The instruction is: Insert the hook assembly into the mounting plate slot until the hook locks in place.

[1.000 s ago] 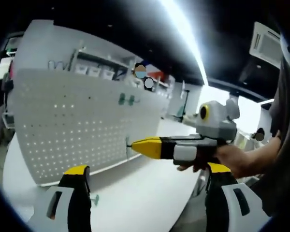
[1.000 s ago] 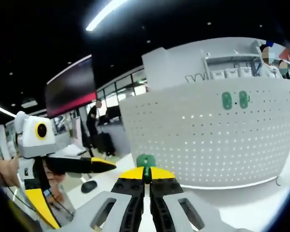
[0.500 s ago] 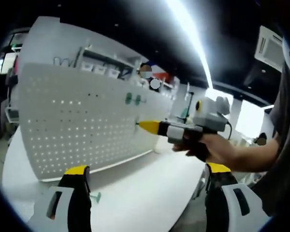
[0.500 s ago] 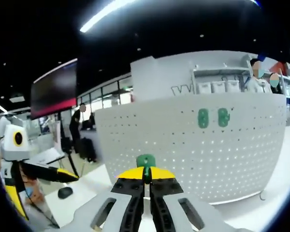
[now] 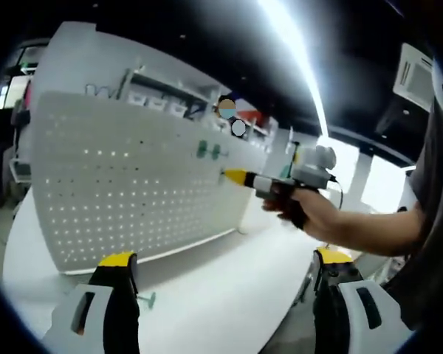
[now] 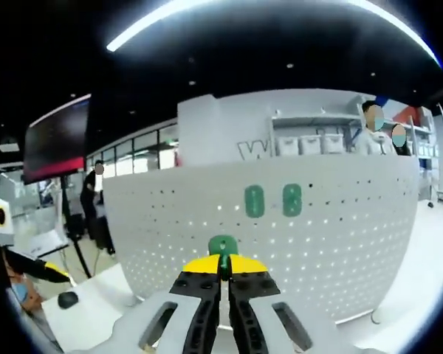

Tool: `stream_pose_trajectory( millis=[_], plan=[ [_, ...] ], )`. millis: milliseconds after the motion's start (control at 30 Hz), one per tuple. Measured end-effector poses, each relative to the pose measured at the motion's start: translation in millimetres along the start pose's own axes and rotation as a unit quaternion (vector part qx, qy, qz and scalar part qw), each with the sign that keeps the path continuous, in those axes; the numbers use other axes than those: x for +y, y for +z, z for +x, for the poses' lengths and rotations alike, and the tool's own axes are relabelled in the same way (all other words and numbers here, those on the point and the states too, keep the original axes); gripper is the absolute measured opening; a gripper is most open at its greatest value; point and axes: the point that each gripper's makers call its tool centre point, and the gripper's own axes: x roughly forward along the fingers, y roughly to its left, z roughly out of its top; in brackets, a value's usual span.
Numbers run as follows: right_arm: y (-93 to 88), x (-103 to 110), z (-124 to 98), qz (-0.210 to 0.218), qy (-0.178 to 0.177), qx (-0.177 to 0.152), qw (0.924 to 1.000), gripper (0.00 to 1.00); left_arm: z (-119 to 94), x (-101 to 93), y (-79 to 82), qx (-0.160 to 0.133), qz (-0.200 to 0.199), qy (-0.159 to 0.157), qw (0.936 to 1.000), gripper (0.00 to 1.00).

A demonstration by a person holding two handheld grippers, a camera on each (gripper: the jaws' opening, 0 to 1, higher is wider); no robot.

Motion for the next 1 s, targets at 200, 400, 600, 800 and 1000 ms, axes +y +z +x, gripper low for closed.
stream_pose_trajectory(
  millis=[200, 400, 600, 800, 1000],
  plan=[
    [3.8, -30, 6, -0.006, -0.029, -0.005, 0.9996, 0.0, 1, 1.7, -0.9, 0.004, -0.002, 0.002, 1.0, 1.0],
    [8.4, -56, 10, -0.006, -0.053, -0.01, 0.9985, 0.0, 3, 5.7, -4.0, 0.008, -0.006, 0.005, 0.9999, 1.0],
    [9.7, -64, 14, -0.016, -0.061, -0.011, 0.998, 0.0, 4, 8.6, -7.1, 0.014, -0.009, 0.009, 0.9998, 1.0],
    [14.1, -75, 21, -0.002, -0.068, -0.017, 0.9975, 0.0, 2, 13.7, -6.8, 0.014, -0.012, 0.016, 0.9997, 1.0],
    [29.3, -85, 31, -0.014, -0.078, -0.031, 0.9964, 0.0, 2, 16.5, -6.9, 0.014, -0.017, 0.021, 0.9995, 1.0]
  ],
)
